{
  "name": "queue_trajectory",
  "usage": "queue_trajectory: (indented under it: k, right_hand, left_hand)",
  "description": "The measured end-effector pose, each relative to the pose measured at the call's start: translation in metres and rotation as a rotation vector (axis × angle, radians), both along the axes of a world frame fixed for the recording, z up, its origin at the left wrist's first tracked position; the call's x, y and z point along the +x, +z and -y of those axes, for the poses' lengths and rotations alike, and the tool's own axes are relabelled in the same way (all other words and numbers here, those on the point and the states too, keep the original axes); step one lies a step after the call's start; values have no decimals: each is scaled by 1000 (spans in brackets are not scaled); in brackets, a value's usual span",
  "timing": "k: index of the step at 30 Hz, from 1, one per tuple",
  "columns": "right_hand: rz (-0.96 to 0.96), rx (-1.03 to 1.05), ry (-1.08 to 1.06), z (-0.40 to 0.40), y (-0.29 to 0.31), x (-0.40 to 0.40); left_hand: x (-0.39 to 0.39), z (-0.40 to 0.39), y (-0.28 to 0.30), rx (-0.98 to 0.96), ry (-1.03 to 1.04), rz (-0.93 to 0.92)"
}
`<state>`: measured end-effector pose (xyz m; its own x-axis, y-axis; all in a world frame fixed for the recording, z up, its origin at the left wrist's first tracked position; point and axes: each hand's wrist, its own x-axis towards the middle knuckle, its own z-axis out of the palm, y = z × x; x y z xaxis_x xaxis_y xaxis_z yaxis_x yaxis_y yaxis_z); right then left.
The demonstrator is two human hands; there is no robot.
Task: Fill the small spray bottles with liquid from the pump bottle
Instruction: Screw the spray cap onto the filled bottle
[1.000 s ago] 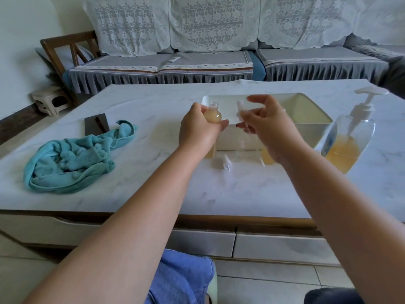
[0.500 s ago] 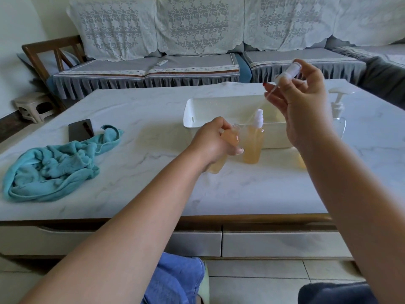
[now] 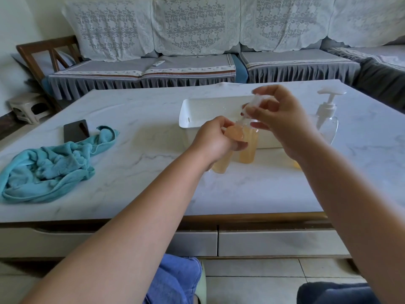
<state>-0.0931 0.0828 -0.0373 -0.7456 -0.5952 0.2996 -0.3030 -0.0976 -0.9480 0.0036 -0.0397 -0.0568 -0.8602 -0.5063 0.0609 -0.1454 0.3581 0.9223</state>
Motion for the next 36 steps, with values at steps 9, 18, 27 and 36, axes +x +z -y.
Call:
queue_trajectory:
  k: [9,18,27,36]
  right_hand:
    - [-247,275,22,-13,-1,-3]
    - [-267,436,-8,-30,7,-10]
    - [-314,503,-163,-48,-3,-27]
    - [-345,539,-140,-71,2,-36]
  left_hand:
    - [-3,-10,-5,58,-56,-11]
    - [-16,-30,-7,78,-70,-13]
    - [-32,-53,-18,59,-19,-7]
    - [-45,-73,-23,-3,5,-17]
